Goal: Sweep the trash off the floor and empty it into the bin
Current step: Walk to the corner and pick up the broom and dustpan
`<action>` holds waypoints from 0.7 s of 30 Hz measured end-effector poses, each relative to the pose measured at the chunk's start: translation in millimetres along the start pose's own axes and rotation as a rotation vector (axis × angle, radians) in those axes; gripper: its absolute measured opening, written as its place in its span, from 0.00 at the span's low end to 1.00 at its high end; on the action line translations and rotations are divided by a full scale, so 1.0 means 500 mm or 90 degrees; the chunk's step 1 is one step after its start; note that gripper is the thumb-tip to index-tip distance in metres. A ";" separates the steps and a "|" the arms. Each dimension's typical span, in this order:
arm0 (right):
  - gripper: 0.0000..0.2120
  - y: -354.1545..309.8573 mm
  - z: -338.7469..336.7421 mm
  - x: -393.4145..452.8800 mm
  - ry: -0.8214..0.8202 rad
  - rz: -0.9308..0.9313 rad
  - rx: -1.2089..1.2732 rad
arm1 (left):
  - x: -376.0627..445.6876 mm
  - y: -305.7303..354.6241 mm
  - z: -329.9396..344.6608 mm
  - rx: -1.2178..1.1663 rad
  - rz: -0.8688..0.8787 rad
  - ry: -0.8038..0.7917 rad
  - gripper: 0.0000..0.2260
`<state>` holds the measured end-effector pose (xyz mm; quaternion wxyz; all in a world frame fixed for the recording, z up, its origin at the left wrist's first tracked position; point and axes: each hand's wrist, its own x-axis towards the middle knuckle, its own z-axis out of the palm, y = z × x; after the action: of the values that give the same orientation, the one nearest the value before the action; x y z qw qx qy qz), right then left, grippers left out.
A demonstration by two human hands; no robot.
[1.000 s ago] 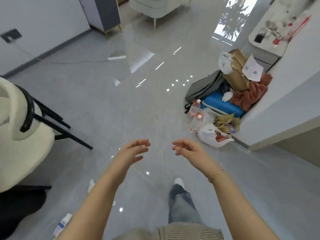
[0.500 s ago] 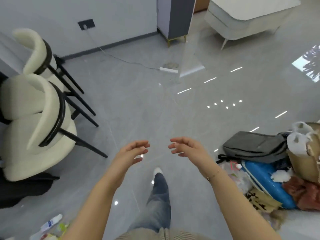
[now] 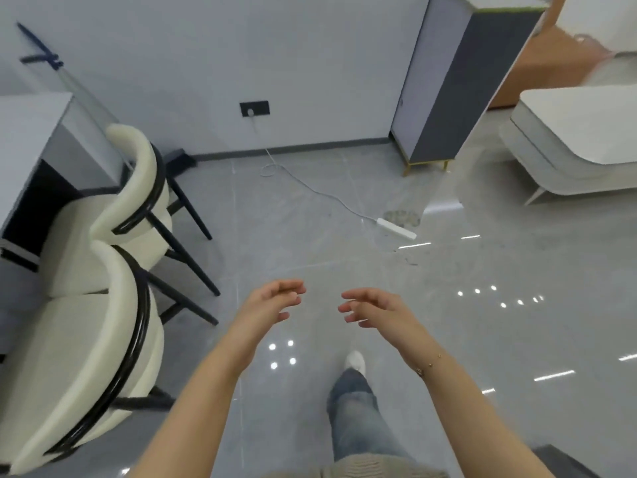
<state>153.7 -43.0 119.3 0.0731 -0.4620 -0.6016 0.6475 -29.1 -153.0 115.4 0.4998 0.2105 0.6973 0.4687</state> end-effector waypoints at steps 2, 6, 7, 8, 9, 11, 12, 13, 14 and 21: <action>0.10 -0.051 -0.024 0.127 -0.023 -0.010 -0.014 | 0.108 0.039 -0.019 -0.015 -0.001 0.028 0.10; 0.10 -0.165 -0.064 0.358 -0.059 -0.008 -0.039 | 0.301 0.136 -0.067 -0.020 -0.038 0.079 0.10; 0.10 -0.197 -0.072 0.413 -0.075 -0.006 -0.050 | 0.345 0.164 -0.080 -0.022 -0.042 0.087 0.10; 0.10 -0.240 -0.078 0.477 -0.095 -0.006 -0.062 | 0.394 0.202 -0.098 -0.020 -0.041 0.095 0.10; 0.10 -0.276 -0.081 0.527 -0.108 -0.013 -0.071 | 0.429 0.234 -0.113 -0.016 -0.038 0.104 0.10; 0.10 -0.359 -0.079 0.639 -0.127 -0.020 -0.084 | 0.507 0.297 -0.157 -0.018 -0.037 0.128 0.10; 0.10 -0.401 -0.069 0.696 -0.137 -0.021 -0.090 | 0.545 0.323 -0.185 -0.029 -0.037 0.145 0.10; 0.10 -0.433 -0.060 0.740 -0.144 -0.027 -0.095 | 0.572 0.342 -0.209 -0.041 -0.034 0.160 0.10; 0.10 -0.465 -0.047 0.782 -0.155 -0.029 -0.098 | 0.600 0.359 -0.235 -0.053 -0.030 0.174 0.10; 0.10 -0.660 0.107 1.094 -0.223 -0.044 -0.158 | 0.849 0.432 -0.480 -0.144 -0.045 0.276 0.11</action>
<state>-342.7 362.5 111.4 -0.0676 -0.3268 -0.6958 0.6360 -456.1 166.1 104.5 0.3748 0.0233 0.7381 0.5605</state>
